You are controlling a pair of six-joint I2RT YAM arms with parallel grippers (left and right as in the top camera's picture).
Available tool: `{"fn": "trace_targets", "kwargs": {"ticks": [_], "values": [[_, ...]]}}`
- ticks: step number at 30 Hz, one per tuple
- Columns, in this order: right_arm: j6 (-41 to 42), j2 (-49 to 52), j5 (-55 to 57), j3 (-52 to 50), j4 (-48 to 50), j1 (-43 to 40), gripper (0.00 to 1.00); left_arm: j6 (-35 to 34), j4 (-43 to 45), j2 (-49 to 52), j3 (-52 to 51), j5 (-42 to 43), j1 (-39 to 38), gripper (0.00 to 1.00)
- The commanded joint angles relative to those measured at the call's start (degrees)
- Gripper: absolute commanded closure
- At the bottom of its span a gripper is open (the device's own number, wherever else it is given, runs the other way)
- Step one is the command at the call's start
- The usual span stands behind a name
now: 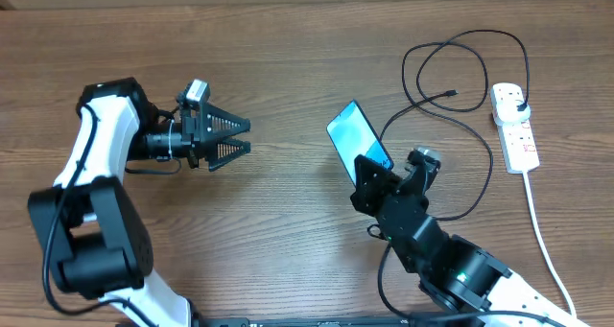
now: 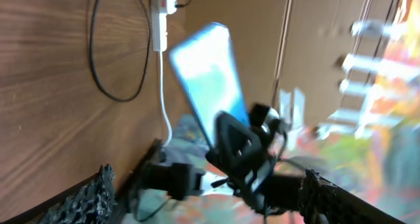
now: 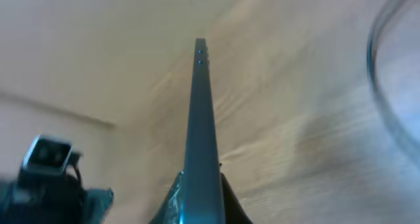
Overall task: Plug charger to phone and switch on socket
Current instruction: 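Release the phone from the left gripper, holding it with the right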
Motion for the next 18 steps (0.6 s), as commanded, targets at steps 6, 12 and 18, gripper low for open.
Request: {"fn": "trace_targets", "kwargs": {"ticks": [6, 12, 18], "values": [[31.5, 8.5, -14.3, 1.1, 7.1, 0.2, 0.96, 5.0, 0.8, -2.5, -0.7, -0.9, -6.7, 0.0], [31.4, 8.6, -5.8, 1.1, 4.8, 0.2, 0.96, 1.9, 5.5, -2.4, -0.7, 4.1, -14.5, 0.0], [31.4, 8.6, -0.7, 1.1, 2.8, 0.2, 0.96, -25.7, 25.3, -2.4, -0.7, 3.5, -15.3, 0.0]]}}
